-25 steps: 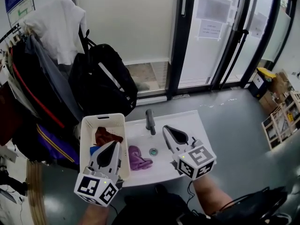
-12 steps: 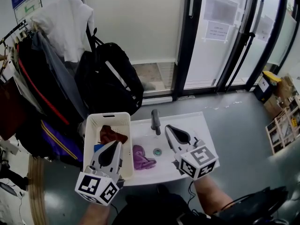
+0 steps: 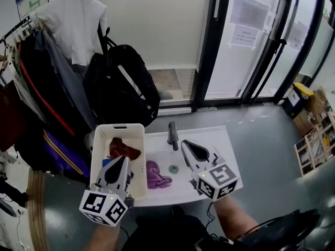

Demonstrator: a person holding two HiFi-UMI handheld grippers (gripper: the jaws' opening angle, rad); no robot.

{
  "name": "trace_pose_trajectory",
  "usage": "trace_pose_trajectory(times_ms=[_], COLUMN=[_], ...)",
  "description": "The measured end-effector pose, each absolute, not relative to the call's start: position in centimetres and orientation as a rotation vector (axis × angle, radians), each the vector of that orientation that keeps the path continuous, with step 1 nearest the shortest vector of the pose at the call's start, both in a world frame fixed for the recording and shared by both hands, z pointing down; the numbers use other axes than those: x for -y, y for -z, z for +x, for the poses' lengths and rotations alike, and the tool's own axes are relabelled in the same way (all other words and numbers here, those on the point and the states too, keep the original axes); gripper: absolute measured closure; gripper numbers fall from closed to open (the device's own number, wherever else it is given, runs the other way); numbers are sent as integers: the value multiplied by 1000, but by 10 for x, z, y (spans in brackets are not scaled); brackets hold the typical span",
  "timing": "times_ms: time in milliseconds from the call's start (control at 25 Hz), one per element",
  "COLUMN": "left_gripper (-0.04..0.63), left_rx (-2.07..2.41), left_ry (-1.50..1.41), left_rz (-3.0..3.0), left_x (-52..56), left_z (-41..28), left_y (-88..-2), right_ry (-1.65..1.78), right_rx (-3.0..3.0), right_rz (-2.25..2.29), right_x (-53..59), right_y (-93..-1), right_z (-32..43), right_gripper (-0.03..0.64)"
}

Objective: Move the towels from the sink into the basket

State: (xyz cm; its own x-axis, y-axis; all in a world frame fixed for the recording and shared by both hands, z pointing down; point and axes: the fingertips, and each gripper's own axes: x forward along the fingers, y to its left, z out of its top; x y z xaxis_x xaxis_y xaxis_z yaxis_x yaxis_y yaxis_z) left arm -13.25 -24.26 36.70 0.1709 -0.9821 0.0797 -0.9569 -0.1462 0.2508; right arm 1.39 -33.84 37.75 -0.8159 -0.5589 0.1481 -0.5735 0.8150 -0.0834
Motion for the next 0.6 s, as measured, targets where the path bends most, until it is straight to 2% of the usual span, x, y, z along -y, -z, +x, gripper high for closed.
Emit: trace_pose_trajectory(times_ms=[80,200,600], left_gripper=[592,592,592], left_rx=[1899,1944,2022], left_ry=[133,104,12], left_rz=[2189,2143,1961], left_x=[241,239,220], left_z=[-136,-146,-173], left_y=[-369,-376,-415], right_ry=[-186,-188,-246], right_rx=[2868,2821,2585], right_rz=[841,753,426], right_x=[336,336,313], right_y=[-387,-414,-557], right_z=[5,-12,-60], right_gripper=[604,506,445])
